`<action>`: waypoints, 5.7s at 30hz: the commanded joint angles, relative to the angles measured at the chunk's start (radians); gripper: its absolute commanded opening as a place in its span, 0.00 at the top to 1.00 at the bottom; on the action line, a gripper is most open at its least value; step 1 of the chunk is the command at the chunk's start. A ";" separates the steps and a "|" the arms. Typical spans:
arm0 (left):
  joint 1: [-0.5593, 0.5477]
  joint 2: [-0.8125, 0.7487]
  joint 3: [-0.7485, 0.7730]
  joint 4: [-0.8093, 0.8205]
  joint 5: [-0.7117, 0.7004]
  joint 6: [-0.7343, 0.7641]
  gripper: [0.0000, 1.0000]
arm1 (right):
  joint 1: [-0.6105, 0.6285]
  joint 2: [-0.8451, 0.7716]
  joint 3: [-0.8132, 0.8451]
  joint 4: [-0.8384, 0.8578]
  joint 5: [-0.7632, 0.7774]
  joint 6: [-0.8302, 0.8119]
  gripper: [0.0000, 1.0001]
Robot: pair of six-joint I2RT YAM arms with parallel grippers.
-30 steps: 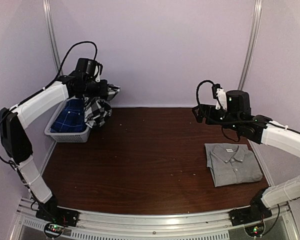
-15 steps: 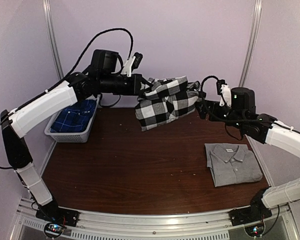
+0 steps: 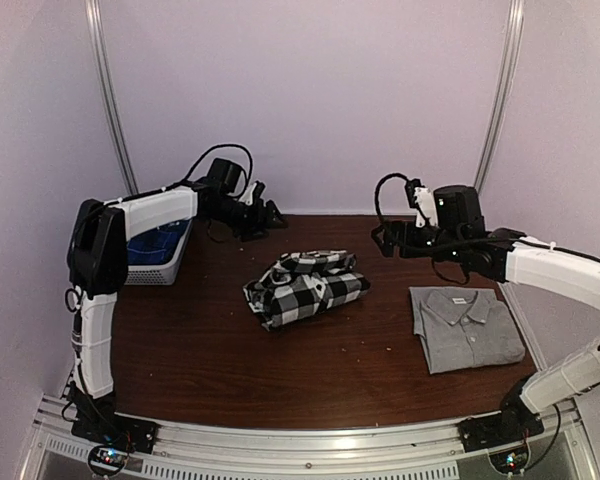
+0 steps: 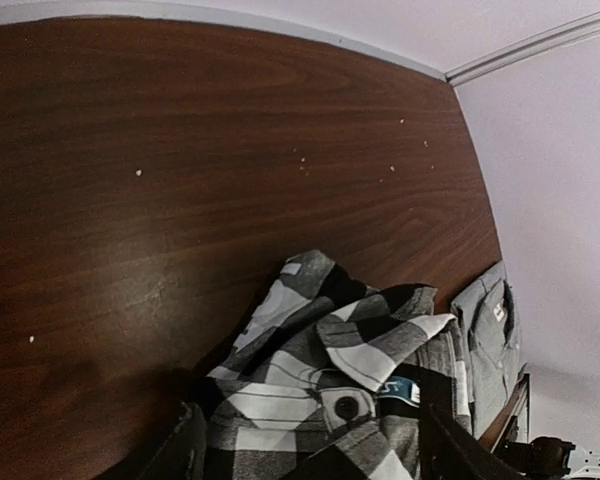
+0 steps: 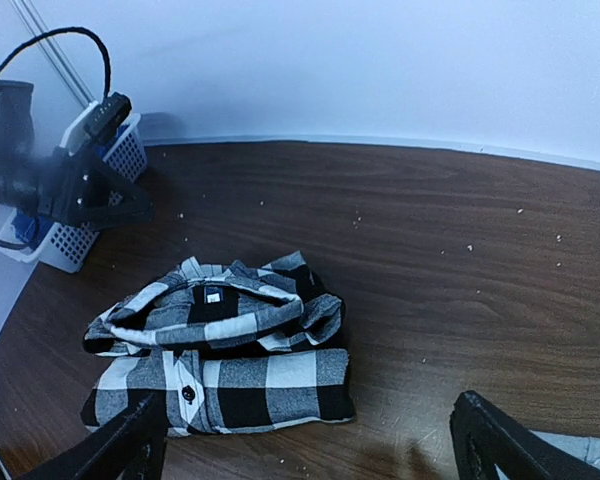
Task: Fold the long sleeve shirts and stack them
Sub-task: Place the square-folded shirt at the center of the board, then flatten out the square-folded shirt at the center of the board.
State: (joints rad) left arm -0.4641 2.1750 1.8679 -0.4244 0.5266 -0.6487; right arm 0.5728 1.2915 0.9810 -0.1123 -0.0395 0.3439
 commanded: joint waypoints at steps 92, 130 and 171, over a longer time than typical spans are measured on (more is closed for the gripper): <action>-0.008 -0.132 -0.141 -0.036 -0.330 0.041 0.42 | 0.114 0.625 0.325 0.026 -0.139 -0.089 0.17; -0.036 0.169 -0.045 0.012 -0.475 0.094 0.86 | 0.172 0.596 0.244 0.089 -0.058 0.065 1.00; -0.076 0.040 0.075 -0.083 -0.327 0.208 0.29 | 0.300 0.093 -0.100 -0.030 0.069 0.094 0.19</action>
State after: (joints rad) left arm -0.4889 2.3169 2.0014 -0.5270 0.1730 -0.4686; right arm 0.8982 1.3636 0.8299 -0.1276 -0.0162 0.4007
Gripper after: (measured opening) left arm 0.699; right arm 0.804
